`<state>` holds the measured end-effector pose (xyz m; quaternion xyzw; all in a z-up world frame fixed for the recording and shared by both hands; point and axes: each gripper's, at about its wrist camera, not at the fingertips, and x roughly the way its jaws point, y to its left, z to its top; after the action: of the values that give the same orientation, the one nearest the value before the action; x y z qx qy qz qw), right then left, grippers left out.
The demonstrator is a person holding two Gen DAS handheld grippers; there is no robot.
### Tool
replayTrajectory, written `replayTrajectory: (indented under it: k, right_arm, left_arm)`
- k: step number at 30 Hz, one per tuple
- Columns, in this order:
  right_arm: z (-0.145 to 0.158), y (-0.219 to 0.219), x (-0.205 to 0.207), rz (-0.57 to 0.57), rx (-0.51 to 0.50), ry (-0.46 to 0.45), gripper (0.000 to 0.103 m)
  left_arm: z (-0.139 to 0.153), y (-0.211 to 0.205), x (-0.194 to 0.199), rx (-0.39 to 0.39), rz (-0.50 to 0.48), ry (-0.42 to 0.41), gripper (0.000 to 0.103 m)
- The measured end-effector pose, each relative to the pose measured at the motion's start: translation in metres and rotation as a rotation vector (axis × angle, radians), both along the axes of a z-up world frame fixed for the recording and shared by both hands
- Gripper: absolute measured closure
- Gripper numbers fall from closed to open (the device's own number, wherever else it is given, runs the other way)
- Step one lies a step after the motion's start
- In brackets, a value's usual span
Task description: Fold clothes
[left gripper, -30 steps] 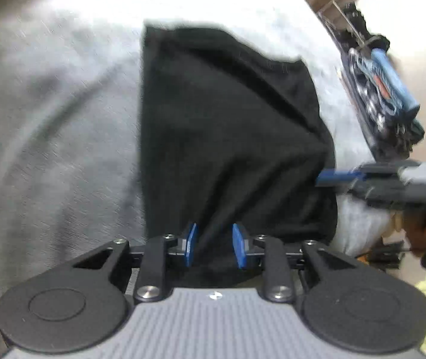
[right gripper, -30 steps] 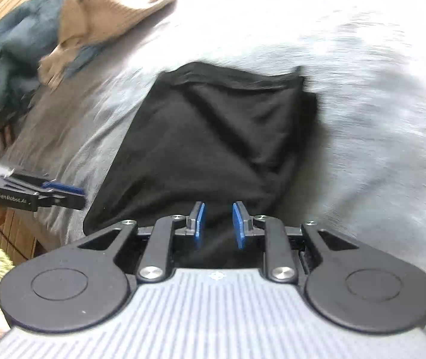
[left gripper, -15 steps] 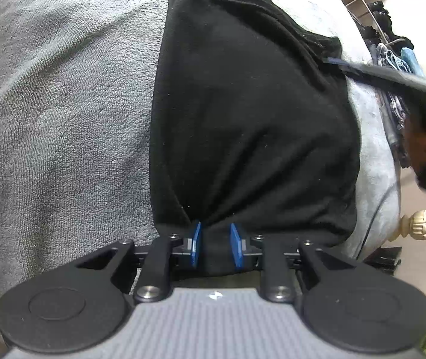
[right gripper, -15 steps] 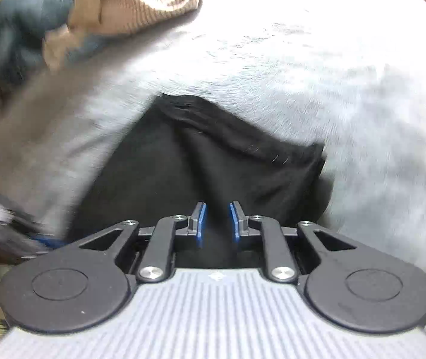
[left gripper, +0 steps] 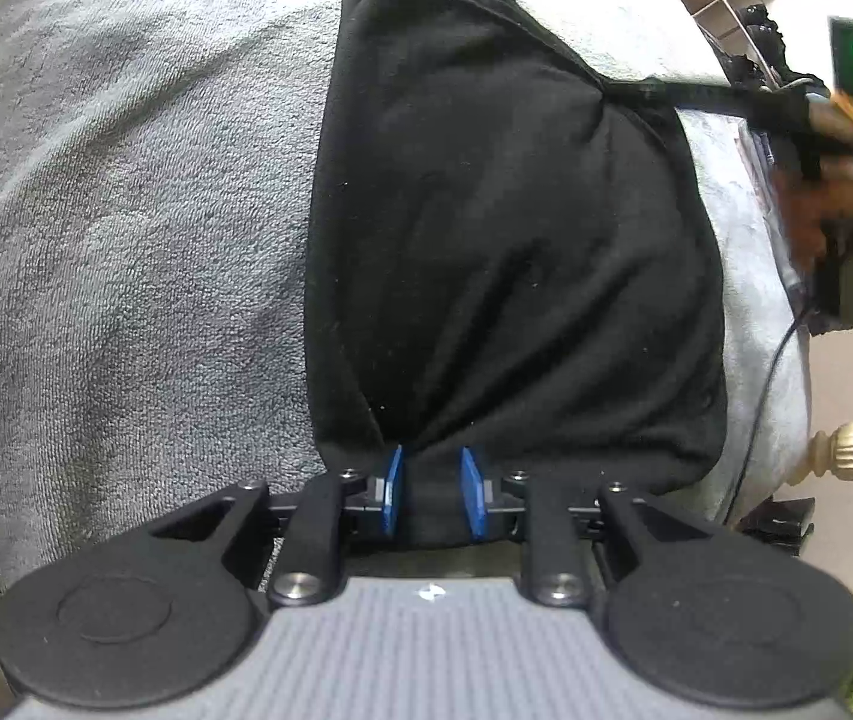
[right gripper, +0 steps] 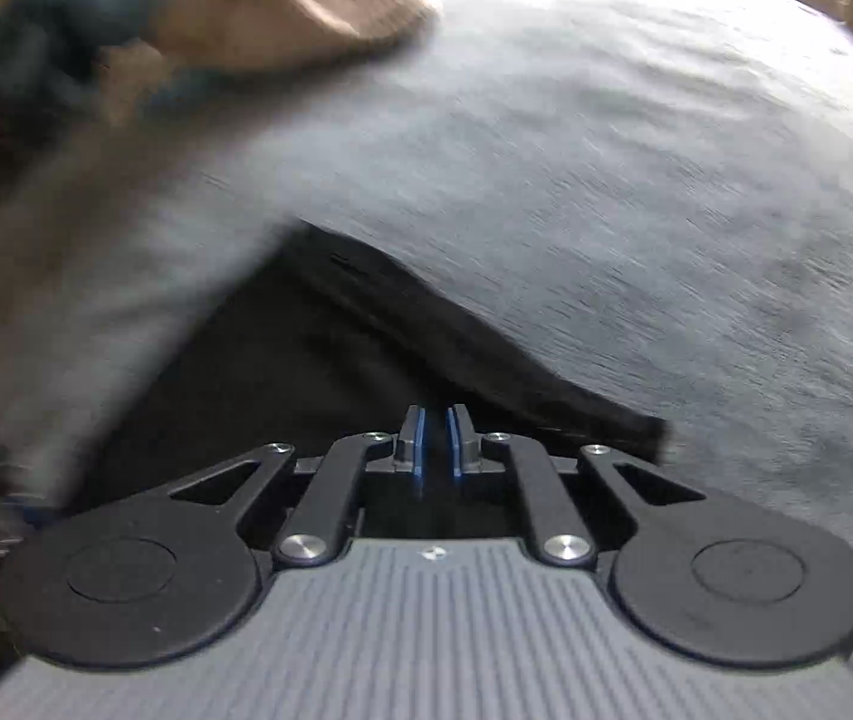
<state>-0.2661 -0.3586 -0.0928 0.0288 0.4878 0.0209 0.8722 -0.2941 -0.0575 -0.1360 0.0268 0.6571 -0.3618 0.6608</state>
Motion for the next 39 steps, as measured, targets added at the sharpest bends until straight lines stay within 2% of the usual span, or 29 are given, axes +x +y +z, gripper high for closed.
replayTrajectory:
  k: [1, 2, 3, 5, 7, 10, 12, 13, 15, 16, 18, 20, 23, 25, 27, 29, 31, 33, 36, 38, 39]
  right_arm:
    - [-0.003, -0.010, 0.008, -0.098, 0.007, 0.014, 0.098]
    - [0.005, -0.020, 0.011, -0.177, 0.040, -0.018, 0.095]
    - [0.015, -0.018, 0.010, -0.171, 0.053, -0.060, 0.094]
    - [0.035, 0.000, 0.008, -0.072, 0.066, -0.121, 0.093]
    - [0.041, 0.027, 0.008, 0.094, 0.129, -0.112, 0.093]
    - [0.023, 0.070, 0.019, 0.293, 0.182, -0.062, 0.094]
    - [0.001, 0.093, 0.039, 0.329, 0.183, -0.027, 0.095]
    - [-0.008, 0.096, 0.050, 0.306, 0.168, -0.015, 0.097]
    - [-0.019, 0.086, 0.073, 0.164, 0.159, -0.016, 0.102]
    - [-0.018, 0.075, 0.080, 0.073, 0.193, -0.033, 0.100]
    - [-0.003, 0.064, 0.082, 0.005, 0.217, -0.076, 0.095]
    - [0.008, 0.072, 0.074, 0.090, 0.238, -0.071, 0.095]
    - [0.002, 0.096, 0.072, 0.262, 0.279, 0.010, 0.095]
    - [-0.010, 0.107, 0.080, 0.278, 0.233, 0.035, 0.096]
    - [-0.022, 0.103, 0.094, 0.185, 0.218, 0.005, 0.102]
    - [-0.023, 0.082, 0.111, 0.002, 0.268, -0.052, 0.098]
    - [-0.014, 0.065, 0.115, -0.090, 0.270, -0.088, 0.095]
    - [-0.005, 0.058, 0.105, -0.063, 0.322, -0.076, 0.095]
    - [0.002, 0.069, 0.088, 0.097, 0.381, -0.003, 0.095]
    - [-0.010, 0.079, 0.086, 0.160, 0.339, 0.057, 0.096]
    - [-0.019, 0.080, 0.088, 0.140, 0.298, 0.073, 0.096]
  left_arm:
    - [0.000, 0.000, 0.000, -0.001, 0.002, 0.000, 0.079]
    - [0.000, 0.001, 0.000, -0.005, 0.005, 0.001, 0.079]
    - [0.000, 0.001, 0.000, -0.008, 0.009, 0.003, 0.078]
    - [0.001, 0.002, 0.001, -0.015, 0.017, 0.010, 0.076]
    - [0.001, 0.003, 0.001, -0.021, 0.025, 0.014, 0.075]
    - [0.003, 0.005, -0.001, -0.029, 0.029, 0.007, 0.073]
    - [0.003, 0.006, -0.003, -0.036, 0.028, 0.000, 0.073]
    - [0.003, 0.007, -0.003, -0.039, 0.029, -0.001, 0.073]
    - [0.004, 0.008, -0.002, -0.044, 0.032, 0.002, 0.073]
    - [0.004, 0.009, -0.002, -0.047, 0.036, 0.006, 0.073]
    - [0.004, 0.010, 0.000, -0.052, 0.041, 0.015, 0.073]
    - [0.003, 0.011, 0.002, -0.059, 0.047, 0.026, 0.073]
    - [0.003, 0.014, 0.003, -0.069, 0.060, 0.038, 0.073]
    - [0.003, 0.015, 0.004, -0.073, 0.058, 0.039, 0.073]
    - [0.003, 0.015, 0.004, -0.076, 0.052, 0.041, 0.073]
    - [0.004, 0.016, 0.005, -0.079, 0.044, 0.046, 0.073]
    - [0.003, 0.017, 0.006, -0.083, 0.038, 0.052, 0.073]
    - [0.001, 0.018, 0.006, -0.089, 0.035, 0.062, 0.073]
    - [0.000, 0.020, 0.008, -0.098, 0.024, 0.075, 0.073]
    - [-0.002, 0.020, 0.009, -0.101, 0.006, 0.077, 0.073]
    - [-0.002, 0.020, 0.008, -0.102, -0.004, 0.075, 0.073]
